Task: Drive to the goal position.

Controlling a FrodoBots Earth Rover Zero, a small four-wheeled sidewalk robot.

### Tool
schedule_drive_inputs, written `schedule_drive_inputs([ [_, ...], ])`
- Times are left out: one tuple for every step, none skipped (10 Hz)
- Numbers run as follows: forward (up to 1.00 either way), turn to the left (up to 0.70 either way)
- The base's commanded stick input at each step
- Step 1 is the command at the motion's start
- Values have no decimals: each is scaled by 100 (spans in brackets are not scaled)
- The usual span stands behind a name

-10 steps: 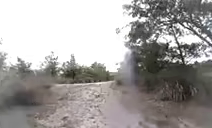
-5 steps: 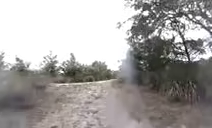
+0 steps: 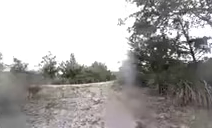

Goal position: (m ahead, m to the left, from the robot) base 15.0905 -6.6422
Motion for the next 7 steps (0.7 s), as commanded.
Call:
schedule_drive_inputs([
  [60,15],
  [60,15],
  [60,12],
  [60,3],
  [60,0],
  [60,0],
  [60,0],
])
